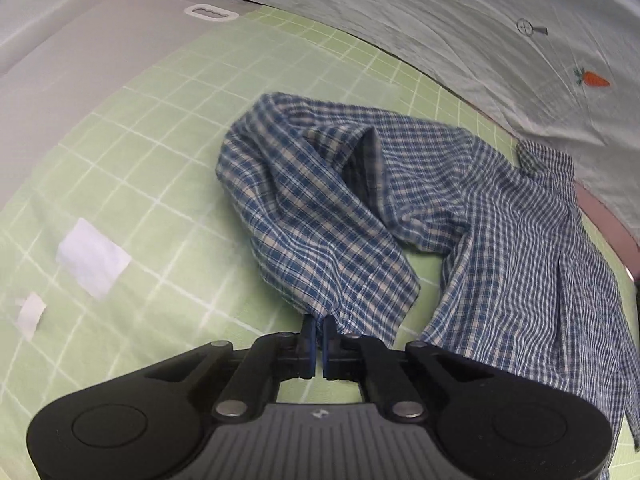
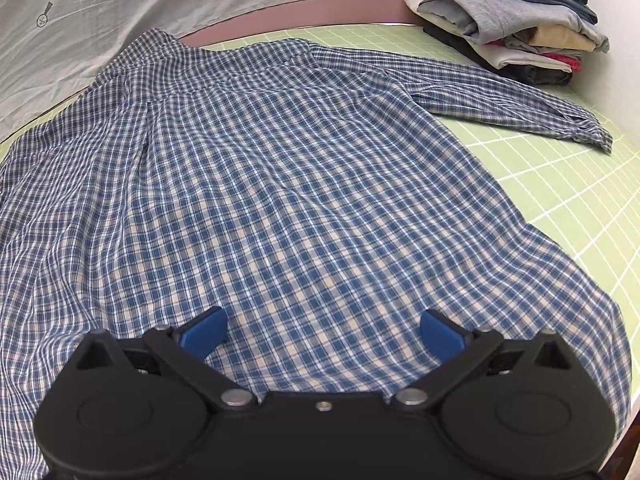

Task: Fold clothes
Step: 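Grasp the other sleeve with the left gripper, pull it straight, release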

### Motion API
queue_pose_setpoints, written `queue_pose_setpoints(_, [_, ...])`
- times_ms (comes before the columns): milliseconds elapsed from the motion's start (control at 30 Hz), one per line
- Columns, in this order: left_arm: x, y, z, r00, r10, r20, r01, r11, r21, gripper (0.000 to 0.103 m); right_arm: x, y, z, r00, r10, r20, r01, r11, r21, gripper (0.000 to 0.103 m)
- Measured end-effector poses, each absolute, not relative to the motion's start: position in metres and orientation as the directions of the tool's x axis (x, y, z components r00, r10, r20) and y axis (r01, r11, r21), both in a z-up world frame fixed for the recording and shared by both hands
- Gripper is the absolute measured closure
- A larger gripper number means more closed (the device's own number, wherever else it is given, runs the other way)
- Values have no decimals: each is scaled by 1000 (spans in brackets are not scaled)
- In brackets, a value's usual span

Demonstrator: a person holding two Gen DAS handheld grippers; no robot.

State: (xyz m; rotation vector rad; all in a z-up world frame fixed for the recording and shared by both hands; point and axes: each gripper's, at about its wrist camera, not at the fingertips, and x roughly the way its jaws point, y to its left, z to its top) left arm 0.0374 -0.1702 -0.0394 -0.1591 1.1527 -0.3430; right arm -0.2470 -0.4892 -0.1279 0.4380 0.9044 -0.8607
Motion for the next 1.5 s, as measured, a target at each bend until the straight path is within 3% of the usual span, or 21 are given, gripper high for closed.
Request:
queue_pose_setpoints(167, [50,-109,-17,461,-287,-840,27,950,-310,100,-246,-489,-128,329,-459,-825,801,599,-15,0])
queue_pose_setpoints(333, [69,-62,-8,558,-90,-825,-89,982,-168,98,-243,-488,-129,335,-460,-822,797,604,-13,0])
queue_pose_setpoints(400, [73,-52,-8,566,-47,-823,-110,985,-132,88,-241,-487,-129,336,-462,-821,796,605,-15,0])
queue_pose_setpoints(600, [64,-69,-16,556,-116,-823,38,993,-115,55,-240,-484,-129,330,-474,-817,802,597,-23,0])
queue_pose_setpoints(800, [49,-114,-43,464,-160,-871,212,975,-67,44,-240,-482,-130,327,-478,-815,807,590,-22,0])
queue_pose_setpoints(1000, [55,-117,-45,499,-68,-864,214,976,47,47,-242,-481,-131,331,-474,-816,814,581,-8,0])
queue_pose_setpoints(1033, [58,-114,-42,514,-55,-856,207,976,61,54,-242,-481,-131,331,-475,-815,814,580,-7,0])
queue_pose_setpoints(1100, [64,-108,-36,545,-31,-838,192,977,89,93,-242,-480,-130,330,-477,-815,816,578,-8,0])
queue_pose_setpoints(1267, [80,-93,-20,617,30,-787,150,976,155,95,-241,-479,-130,323,-480,-815,819,574,-13,0])
queue_pose_setpoints(1500, [138,-65,6,705,195,-682,-22,967,254,78,-242,-477,-130,320,-486,-813,824,566,-14,0])
